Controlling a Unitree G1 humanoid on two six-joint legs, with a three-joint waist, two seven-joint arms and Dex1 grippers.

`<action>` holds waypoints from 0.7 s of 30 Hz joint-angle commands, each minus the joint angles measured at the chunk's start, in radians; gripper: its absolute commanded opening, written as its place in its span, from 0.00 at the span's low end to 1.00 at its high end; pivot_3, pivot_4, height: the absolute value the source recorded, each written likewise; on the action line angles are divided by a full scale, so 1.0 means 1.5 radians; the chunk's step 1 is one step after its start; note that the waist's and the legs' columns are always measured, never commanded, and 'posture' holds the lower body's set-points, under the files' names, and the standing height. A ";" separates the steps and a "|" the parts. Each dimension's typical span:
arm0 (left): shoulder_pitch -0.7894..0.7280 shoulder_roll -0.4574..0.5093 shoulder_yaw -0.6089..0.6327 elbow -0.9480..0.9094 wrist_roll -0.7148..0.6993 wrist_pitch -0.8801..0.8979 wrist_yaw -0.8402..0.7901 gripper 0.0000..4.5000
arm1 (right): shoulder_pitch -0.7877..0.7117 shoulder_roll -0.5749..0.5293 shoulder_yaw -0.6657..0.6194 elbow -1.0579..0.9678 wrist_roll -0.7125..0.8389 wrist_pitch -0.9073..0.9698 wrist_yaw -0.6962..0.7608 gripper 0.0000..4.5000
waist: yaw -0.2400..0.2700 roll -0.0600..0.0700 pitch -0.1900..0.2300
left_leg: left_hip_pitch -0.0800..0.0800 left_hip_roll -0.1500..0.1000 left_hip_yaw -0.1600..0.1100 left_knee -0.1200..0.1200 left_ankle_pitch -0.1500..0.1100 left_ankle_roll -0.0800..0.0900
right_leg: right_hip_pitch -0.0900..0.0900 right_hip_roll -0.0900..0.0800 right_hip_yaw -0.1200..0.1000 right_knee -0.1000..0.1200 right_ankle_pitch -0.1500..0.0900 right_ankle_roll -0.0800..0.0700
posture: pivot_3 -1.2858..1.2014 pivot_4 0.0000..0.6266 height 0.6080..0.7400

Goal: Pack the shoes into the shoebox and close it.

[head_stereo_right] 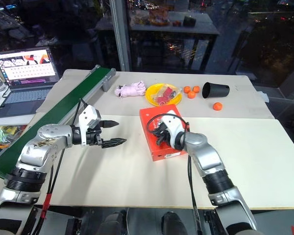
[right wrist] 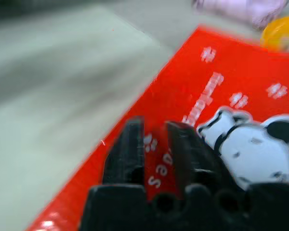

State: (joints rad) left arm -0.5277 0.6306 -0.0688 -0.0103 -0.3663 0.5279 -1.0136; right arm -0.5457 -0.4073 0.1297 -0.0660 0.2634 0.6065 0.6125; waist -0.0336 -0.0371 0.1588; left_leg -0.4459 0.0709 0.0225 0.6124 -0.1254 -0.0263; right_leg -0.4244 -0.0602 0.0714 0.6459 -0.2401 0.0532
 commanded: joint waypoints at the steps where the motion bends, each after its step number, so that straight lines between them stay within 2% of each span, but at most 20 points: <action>1: 0.013 -0.016 0.037 -0.038 -0.031 -0.010 0.015 1.00 | 0.042 -0.066 -0.109 -0.145 0.056 0.052 0.011 0.54 | 0.003 0.000 0.000 | 0.000 0.000 0.000 0.000 0.000 0.000 | 0.000 0.000 0.000 0.000 0.000 0.000 | 0.52 0.24 0.97; 4: 0.033 -0.033 0.059 -0.038 -0.027 -0.035 0.048 1.00 | 0.124 -0.128 -0.206 -0.195 0.067 0.066 0.007 0.79 | 0.014 0.000 0.000 | 0.000 0.000 0.000 -0.001 0.000 0.000 | 0.000 0.000 -0.001 -0.001 -0.001 -0.001 | 0.52 0.24 0.97; 7: 0.055 -0.042 0.068 -0.043 -0.017 -0.057 0.069 1.00 | 0.207 -0.145 -0.283 -0.199 0.071 0.053 -0.006 0.99 | 0.015 0.000 0.000 | 0.000 0.000 0.000 -0.001 0.000 0.000 | 0.000 0.000 0.000 -0.002 -0.001 -0.001 | 0.52 0.24 0.97; 10: 0.067 -0.072 0.086 -0.025 -0.006 -0.088 0.121 1.00 | 0.292 -0.112 -0.327 -0.186 0.076 0.010 -0.022 0.99 | 0.014 0.000 0.000 | 0.001 0.000 0.000 -0.001 0.000 0.000 | 0.001 0.000 0.000 -0.002 -0.001 -0.001 | 0.52 0.24 0.97; 13: 0.092 -0.118 0.102 0.007 0.025 -0.137 0.201 1.00 | 0.358 -0.035 -0.357 -0.156 0.059 -0.074 -0.076 0.99 | 0.010 0.000 0.000 | 0.001 0.000 0.000 0.000 0.000 0.000 | 0.001 0.000 0.000 -0.002 -0.001 -0.002 | 0.52 0.24 0.97; 16: 0.147 -0.152 0.111 0.039 0.059 -0.190 0.262 1.00 | 0.398 0.030 -0.342 -0.131 0.040 -0.129 -0.118 0.99 | 0.005 0.001 -0.001 | 0.003 0.000 0.000 0.000 0.000 0.000 | 0.003 0.000 0.001 -0.002 -0.001 -0.003 | 0.52 0.24 0.97; 21: 0.253 -0.194 0.100 0.060 0.118 -0.281 0.334 1.00 | 0.414 0.079 -0.284 -0.084 -0.020 -0.202 -0.165 0.99 | -0.005 0.001 -0.001 | 0.003 0.000 0.001 -0.001 0.000 0.000 | 0.002 0.000 0.001 -0.002 -0.001 -0.004 | 0.52 0.24 0.97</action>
State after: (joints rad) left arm -0.1622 0.3459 0.0837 0.1101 -0.2273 0.1804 -0.5512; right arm 0.0886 -0.2932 -0.3126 -0.1852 0.2580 0.3703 0.3953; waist -0.0410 -0.0362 0.1580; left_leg -0.4411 0.0709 0.0233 0.6112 -0.1256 -0.0265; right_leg -0.4218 -0.0603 0.0733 0.6431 -0.2418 0.0467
